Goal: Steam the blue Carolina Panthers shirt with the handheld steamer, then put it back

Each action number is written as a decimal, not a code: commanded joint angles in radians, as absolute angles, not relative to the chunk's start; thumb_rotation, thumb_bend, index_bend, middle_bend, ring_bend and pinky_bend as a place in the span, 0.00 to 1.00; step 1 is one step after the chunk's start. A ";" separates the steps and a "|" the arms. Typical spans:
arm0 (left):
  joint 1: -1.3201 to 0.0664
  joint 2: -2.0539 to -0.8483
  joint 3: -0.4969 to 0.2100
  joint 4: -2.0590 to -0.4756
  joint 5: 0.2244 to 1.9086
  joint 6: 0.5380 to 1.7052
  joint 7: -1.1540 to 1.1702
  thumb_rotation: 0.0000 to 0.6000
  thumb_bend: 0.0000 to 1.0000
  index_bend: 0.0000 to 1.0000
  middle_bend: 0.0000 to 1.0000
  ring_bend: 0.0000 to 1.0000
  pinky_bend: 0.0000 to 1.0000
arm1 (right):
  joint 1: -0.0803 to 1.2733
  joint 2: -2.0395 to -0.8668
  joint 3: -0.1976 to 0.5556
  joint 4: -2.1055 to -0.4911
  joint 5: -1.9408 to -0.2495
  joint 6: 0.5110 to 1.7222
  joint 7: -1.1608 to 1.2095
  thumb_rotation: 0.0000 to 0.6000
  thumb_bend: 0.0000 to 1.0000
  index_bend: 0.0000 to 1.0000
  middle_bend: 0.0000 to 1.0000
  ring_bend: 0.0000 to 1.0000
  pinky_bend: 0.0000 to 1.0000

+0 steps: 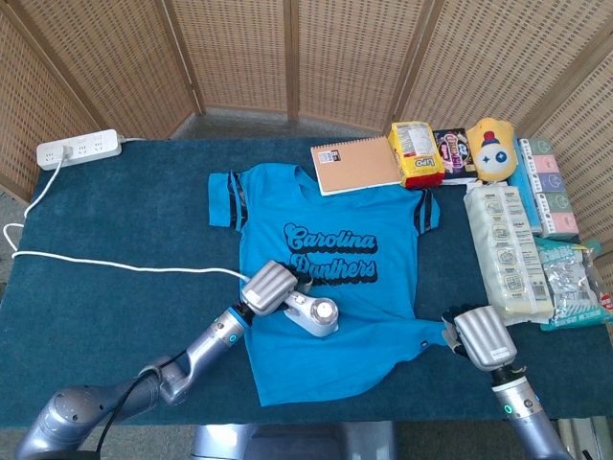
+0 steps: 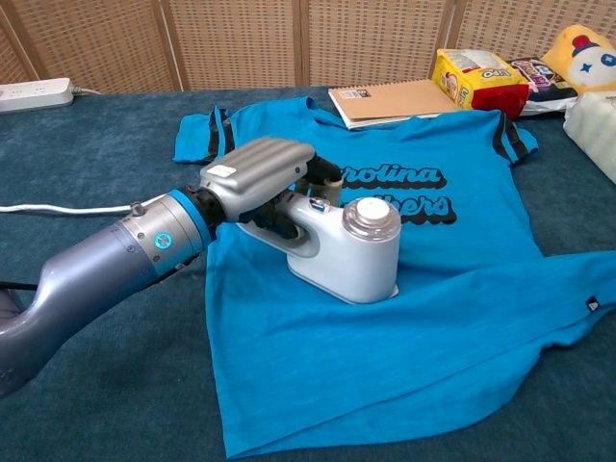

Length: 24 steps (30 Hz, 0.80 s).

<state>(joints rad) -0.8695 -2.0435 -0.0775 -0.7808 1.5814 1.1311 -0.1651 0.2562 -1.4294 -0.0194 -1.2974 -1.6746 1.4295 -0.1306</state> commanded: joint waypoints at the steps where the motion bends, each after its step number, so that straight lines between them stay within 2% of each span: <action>1: -0.866 -2.039 -0.085 -0.753 1.570 1.124 -0.171 1.00 0.46 0.52 0.67 0.59 0.66 | 0.257 -1.431 -0.019 -1.299 -1.675 1.427 -0.133 1.00 0.36 0.76 0.69 0.70 0.78; 16: -0.865 -2.045 -0.121 -0.551 1.527 1.117 -0.229 1.00 0.46 0.52 0.67 0.59 0.66 | 0.267 -1.436 -0.014 -1.313 -1.671 1.407 -0.158 1.00 0.36 0.76 0.69 0.70 0.78; 24: -0.864 -2.056 -0.126 -0.510 1.514 1.117 -0.258 1.00 0.46 0.52 0.67 0.59 0.66 | 0.266 -1.435 -0.013 -1.312 -1.668 1.407 -0.156 1.00 0.36 0.76 0.69 0.70 0.78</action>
